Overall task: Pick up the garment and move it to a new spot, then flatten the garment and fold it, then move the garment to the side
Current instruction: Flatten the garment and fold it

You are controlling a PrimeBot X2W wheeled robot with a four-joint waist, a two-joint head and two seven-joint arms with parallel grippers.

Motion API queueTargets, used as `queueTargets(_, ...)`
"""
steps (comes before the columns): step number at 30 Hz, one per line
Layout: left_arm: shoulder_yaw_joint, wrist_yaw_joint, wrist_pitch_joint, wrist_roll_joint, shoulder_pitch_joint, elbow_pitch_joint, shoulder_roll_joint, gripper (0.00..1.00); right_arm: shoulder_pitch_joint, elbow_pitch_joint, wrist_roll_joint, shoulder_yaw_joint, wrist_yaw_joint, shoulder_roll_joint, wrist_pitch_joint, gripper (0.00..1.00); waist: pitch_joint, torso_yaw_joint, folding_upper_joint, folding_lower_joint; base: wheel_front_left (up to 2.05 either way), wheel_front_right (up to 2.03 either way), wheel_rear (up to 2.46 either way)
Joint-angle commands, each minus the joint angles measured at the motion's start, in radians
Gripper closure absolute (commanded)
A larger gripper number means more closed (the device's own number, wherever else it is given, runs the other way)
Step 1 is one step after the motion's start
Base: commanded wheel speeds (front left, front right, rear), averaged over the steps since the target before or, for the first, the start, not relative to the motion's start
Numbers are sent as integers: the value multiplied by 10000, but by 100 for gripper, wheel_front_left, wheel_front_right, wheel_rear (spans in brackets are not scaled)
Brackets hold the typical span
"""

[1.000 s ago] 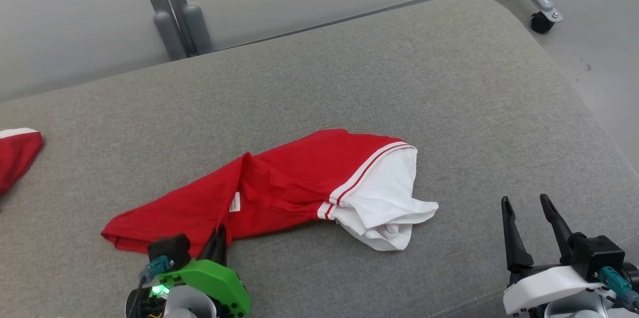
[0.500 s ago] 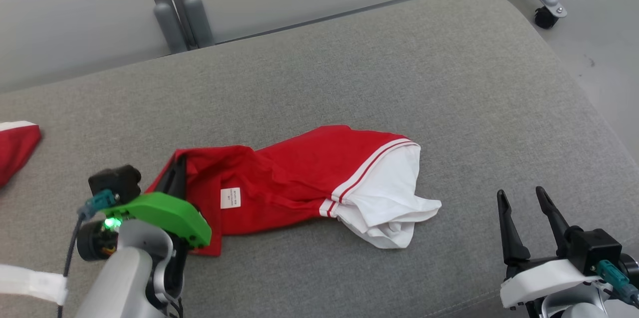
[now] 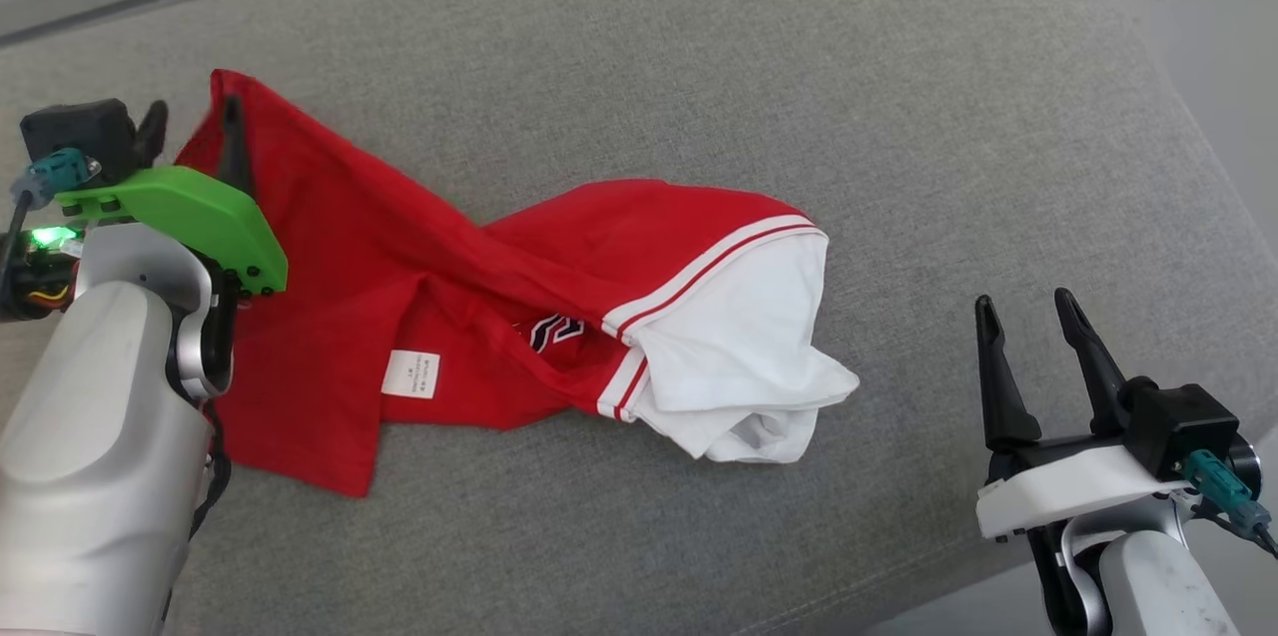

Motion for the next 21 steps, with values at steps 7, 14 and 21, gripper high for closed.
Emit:
queueTargets(7, 163, -307, -1361, -153, 358, 848, -151, 0, 222, 125, -73, -230, 1, 81, -31, 0, 21, -52, 0, 0, 0, 0, 0)
queueTargets(14, -593, -396, -1288, -71, 2462, -714, -597, 0, 887, 47, -199, -529, 1, -21, -31, 0, -1128, 723, 0, 0, 0, 0, 0)
queueTargets(21, -1145, 476, -372, -227, 5063, -3298, -848, 0, 1253, -10, -196, -492, 0, -22, -31, 0, -1504, 1128, 0, 0, 0, 0, 0)
